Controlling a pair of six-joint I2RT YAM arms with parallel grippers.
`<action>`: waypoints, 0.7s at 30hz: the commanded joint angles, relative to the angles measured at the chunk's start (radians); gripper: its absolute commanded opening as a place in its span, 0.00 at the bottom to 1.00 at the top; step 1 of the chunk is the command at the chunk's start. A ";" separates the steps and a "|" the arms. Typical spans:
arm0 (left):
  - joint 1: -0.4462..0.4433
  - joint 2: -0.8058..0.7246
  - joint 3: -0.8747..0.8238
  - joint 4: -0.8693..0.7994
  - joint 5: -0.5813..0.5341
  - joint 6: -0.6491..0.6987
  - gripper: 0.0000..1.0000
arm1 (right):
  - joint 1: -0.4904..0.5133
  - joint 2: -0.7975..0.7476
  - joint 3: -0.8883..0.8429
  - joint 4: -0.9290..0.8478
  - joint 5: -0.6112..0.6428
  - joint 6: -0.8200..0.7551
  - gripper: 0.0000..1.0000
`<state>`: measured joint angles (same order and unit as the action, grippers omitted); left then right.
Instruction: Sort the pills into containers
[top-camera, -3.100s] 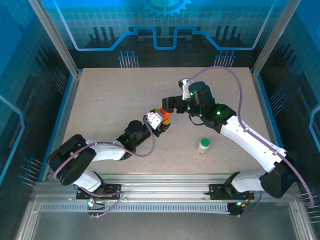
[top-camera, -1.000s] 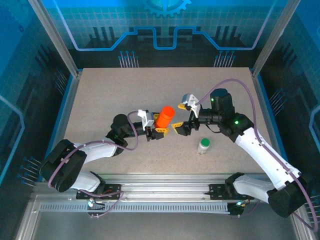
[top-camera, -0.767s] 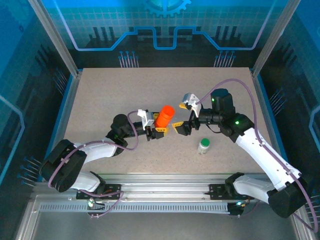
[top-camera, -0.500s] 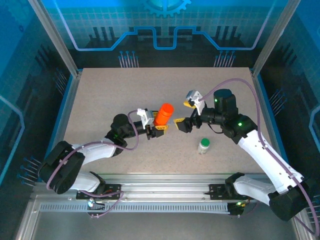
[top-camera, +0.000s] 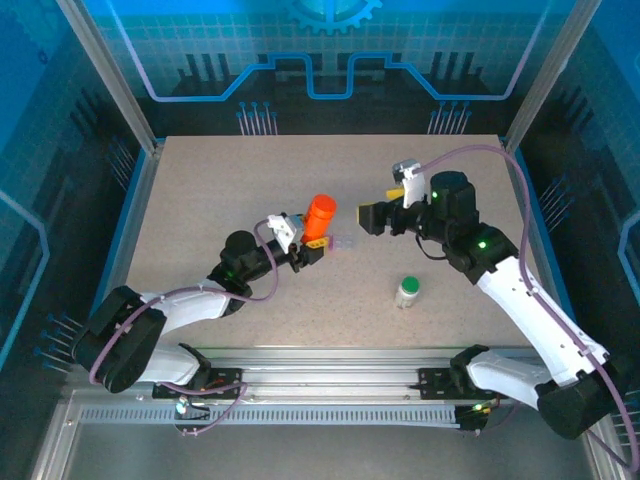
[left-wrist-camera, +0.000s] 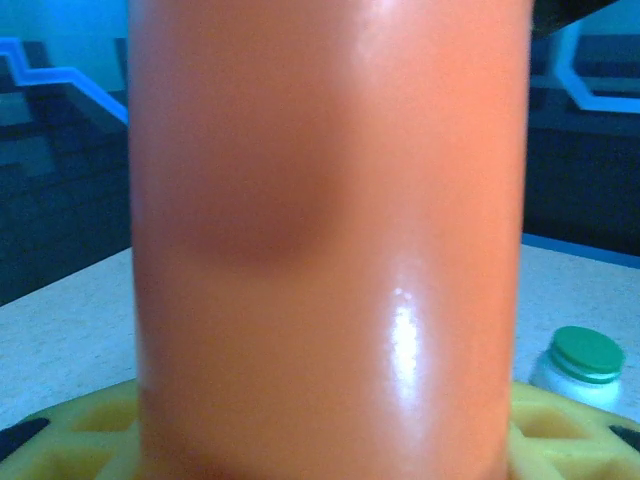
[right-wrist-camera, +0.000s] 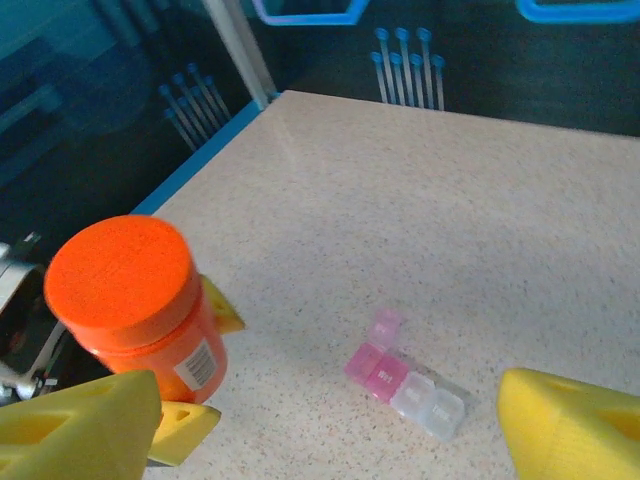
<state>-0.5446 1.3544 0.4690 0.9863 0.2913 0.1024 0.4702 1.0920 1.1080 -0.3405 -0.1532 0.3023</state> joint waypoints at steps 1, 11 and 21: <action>-0.025 -0.025 -0.006 -0.013 -0.159 0.061 0.18 | 0.018 0.048 0.056 -0.038 0.076 0.150 0.86; -0.067 0.033 0.009 -0.014 -0.346 0.119 0.17 | 0.148 0.176 0.148 0.035 0.129 0.224 0.85; -0.107 0.084 0.034 -0.009 -0.392 0.157 0.17 | 0.222 0.322 0.265 0.022 0.132 0.225 0.80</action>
<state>-0.6434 1.4284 0.4690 0.9466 -0.0673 0.2359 0.6701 1.3796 1.3350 -0.3210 -0.0330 0.5163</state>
